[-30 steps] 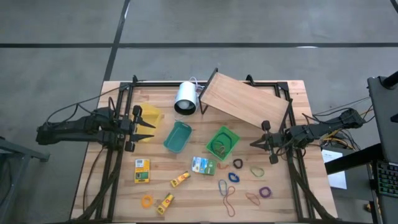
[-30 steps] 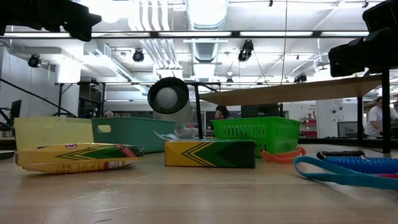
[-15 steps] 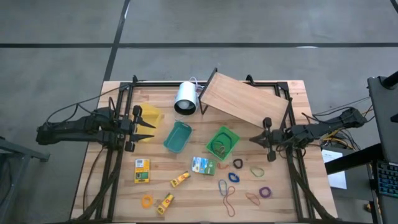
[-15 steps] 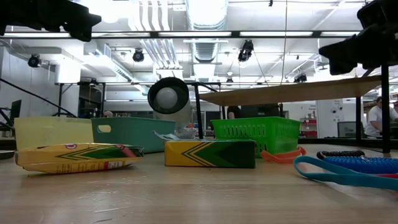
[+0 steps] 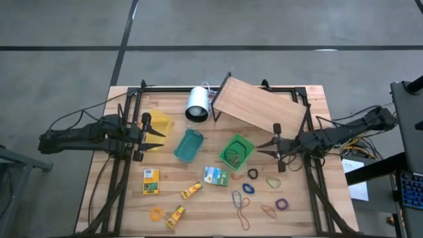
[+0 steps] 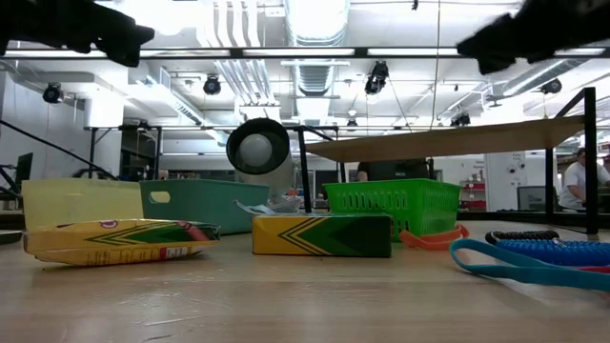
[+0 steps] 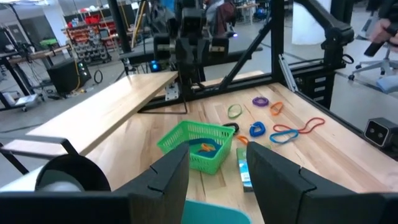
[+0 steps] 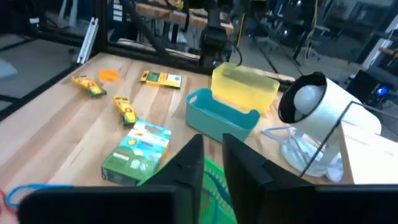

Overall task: Pick & Place Office Desk Supplies
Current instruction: Put the top left orange rubber band into the green bin

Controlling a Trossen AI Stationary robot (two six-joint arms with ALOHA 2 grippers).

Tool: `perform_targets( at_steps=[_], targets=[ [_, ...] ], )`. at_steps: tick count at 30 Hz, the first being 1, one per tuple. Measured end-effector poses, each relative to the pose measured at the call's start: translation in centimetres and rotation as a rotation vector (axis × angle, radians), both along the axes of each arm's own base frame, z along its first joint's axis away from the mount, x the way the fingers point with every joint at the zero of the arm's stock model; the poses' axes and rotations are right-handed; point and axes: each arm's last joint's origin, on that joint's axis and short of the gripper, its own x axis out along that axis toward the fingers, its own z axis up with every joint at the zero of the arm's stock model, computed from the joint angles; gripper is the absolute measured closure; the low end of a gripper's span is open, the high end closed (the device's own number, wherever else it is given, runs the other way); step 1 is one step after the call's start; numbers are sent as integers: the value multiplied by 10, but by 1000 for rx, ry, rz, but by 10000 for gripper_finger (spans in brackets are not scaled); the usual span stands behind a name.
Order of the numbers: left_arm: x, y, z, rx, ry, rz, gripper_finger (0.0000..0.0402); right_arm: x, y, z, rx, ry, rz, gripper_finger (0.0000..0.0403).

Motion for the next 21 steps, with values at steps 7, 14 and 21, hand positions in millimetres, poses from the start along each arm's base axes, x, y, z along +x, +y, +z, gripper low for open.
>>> perform_targets(
  at_steps=[7,14,21],
  targets=[
    [-1,0,-5,-4,57,0,237,35,11,13,-1,129,-12,268],
    [-3,0,-13,-10,141,0,237,65,23,18,29,278,-36,254],
    [-5,0,-18,-14,198,1,236,80,42,15,39,429,-28,271]
  ],
)
